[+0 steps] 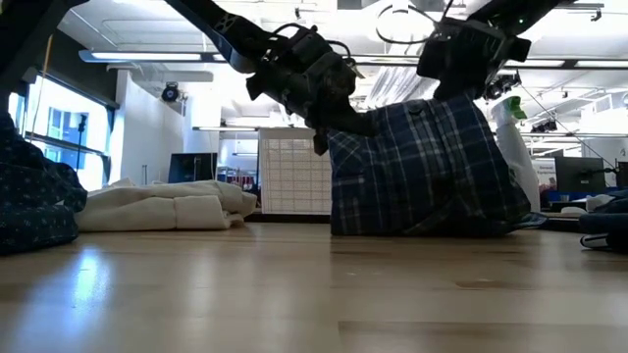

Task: Fold Laundry from Bin
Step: Fold the blue checkered long sleeve

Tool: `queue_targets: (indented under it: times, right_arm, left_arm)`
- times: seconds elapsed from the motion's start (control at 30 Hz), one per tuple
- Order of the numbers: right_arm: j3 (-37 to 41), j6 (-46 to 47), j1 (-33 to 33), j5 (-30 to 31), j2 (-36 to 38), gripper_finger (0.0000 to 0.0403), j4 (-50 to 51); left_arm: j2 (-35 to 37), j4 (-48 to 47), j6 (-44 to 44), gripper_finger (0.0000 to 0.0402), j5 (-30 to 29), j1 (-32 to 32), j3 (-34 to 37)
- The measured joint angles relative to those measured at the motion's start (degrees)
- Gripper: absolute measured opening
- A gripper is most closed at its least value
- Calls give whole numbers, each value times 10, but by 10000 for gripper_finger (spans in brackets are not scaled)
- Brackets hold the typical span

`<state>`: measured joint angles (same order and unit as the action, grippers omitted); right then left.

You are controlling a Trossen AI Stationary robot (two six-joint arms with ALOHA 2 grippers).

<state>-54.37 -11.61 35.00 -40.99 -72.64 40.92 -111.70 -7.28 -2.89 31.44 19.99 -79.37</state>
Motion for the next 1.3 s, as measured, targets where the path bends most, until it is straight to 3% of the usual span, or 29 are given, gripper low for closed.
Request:
queue_targets:
  times: [0.13, 0.33, 0.37, 0.53, 0.63, 0.9, 1.13, 1.3]
  right_arm:
    - [0, -6, -43, 24, 0, 227, 0]
    - [0, 97, -99, 47, 0, 36, -9]
    - [0, 111, -112, 37, 4, 20, -11]
    - [-1, 278, -154, -110, 28, 23, -119]
    - [-1, 337, -151, -144, 38, 8, -190]
    - [0, 270, -90, -37, -32, 5, -128]
    - [0, 170, -77, -11, -148, 5, -70]
    - [0, 151, -86, 39, -212, 6, -80]
  left_arm:
    - [0, -7, -29, 6, 0, 0, 0]
    - [47, -78, -60, 6, -2, -14, 0]
    - [61, -93, -68, 6, -2, -21, 0]
    - [137, -123, -173, 6, 80, -60, 0]
    - [168, -119, -197, 6, 67, -72, -1]
    - [127, -203, -143, 5, -68, -43, 0]
    - [45, -222, -113, 9, -69, -48, 0]
    - [0, -223, -92, 13, -125, -59, -1]
